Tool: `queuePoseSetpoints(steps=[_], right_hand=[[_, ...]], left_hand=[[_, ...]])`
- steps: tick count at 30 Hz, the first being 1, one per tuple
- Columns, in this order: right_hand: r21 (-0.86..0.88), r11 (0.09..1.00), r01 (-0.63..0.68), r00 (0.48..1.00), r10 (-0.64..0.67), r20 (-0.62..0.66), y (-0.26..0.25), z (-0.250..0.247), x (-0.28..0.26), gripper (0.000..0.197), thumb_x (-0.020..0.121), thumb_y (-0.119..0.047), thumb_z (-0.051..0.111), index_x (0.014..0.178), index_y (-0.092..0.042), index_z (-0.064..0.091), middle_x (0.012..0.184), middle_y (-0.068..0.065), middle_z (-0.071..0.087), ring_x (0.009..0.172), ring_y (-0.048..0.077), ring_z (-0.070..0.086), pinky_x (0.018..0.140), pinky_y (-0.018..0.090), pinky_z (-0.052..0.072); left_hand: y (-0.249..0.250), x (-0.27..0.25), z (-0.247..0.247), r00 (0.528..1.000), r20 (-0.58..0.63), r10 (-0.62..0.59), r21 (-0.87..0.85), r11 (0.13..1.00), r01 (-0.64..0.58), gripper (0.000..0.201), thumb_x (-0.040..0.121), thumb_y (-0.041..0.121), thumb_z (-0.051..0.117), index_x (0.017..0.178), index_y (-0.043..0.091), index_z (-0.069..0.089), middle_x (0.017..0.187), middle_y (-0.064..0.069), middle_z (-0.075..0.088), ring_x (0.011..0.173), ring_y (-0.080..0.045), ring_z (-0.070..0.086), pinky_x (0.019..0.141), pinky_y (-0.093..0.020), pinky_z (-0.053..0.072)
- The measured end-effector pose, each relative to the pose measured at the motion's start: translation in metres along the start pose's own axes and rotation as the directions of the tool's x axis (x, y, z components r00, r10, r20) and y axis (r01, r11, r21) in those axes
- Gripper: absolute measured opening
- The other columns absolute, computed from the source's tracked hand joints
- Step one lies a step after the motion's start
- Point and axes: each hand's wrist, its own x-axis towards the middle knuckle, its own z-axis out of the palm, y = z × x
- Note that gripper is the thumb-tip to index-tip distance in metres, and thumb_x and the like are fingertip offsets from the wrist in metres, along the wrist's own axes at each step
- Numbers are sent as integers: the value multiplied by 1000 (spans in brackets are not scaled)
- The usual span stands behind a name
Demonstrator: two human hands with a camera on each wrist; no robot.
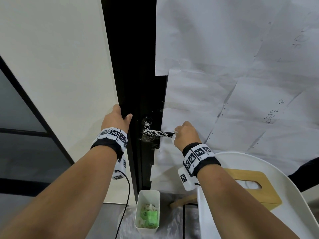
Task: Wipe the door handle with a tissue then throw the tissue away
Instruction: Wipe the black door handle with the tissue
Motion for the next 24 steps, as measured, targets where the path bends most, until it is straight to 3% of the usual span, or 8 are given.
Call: queuePoseSetpoints(steps=[5, 10, 13, 16, 20, 24], right_hand=[[-90, 995, 48, 999, -47, 19, -9, 8, -5, 15, 82, 2, 51, 90, 1, 63, 106, 13, 46, 98, 30, 48, 74, 31, 44], [40, 989, 144, 989, -145, 40, -18, 14, -2, 32, 85, 4, 50, 111, -4, 67, 110, 13, 51, 103, 31, 53, 81, 31, 46], [180, 978, 102, 995, -100, -22, -14, 3, -1, 36, 86, 6, 48, 111, -10, 68, 108, 12, 55, 99, 28, 57, 77, 24, 41], [198, 980, 17, 995, 4, -105, -3, -8, 0, 39, 85, 7, 43, 109, -14, 66, 106, 9, 57, 96, 27, 58, 73, 22, 36], [189, 982, -18, 996, 34, -83, 4, -10, -1, 41, 84, 8, 43, 110, -12, 67, 109, 13, 57, 101, 30, 58, 80, 22, 39], [85, 996, 6, 1000, -7, 6, 5, 2, -6, 32, 90, -5, 51, 120, -7, 62, 121, 11, 46, 108, 28, 53, 91, 25, 44]], left_hand=[[1, 0, 1, 1000, -10, 3, 2, 1000, -3, 33, 89, 39, 60, 90, 13, 39, 71, -6, 53, 63, -28, 51, 55, -31, 38], [0, 0, 0, 1000, 2, 2, 7, 1000, -2, 33, 89, 40, 59, 92, 13, 39, 69, -5, 53, 61, -28, 51, 54, -30, 39], [-1, 0, 0, 1000, 4, 5, 2, 1000, -5, 33, 89, 40, 59, 92, 13, 39, 72, -6, 54, 63, -29, 52, 56, -31, 41], [0, 0, 0, 1000, 5, 2, -2, 1000, -2, 34, 89, 40, 59, 93, 13, 40, 74, -8, 56, 64, -30, 53, 56, -31, 42], [-1, 0, 1, 1000, 2, 3, -6, 1000, -3, 33, 89, 40, 59, 92, 13, 40, 74, -8, 56, 63, -30, 53, 56, -31, 43], [-1, 0, 1, 1000, 2, 1, -7, 1000, -1, 33, 90, 39, 59, 92, 14, 39, 70, -5, 53, 62, -28, 52, 56, -30, 40]])
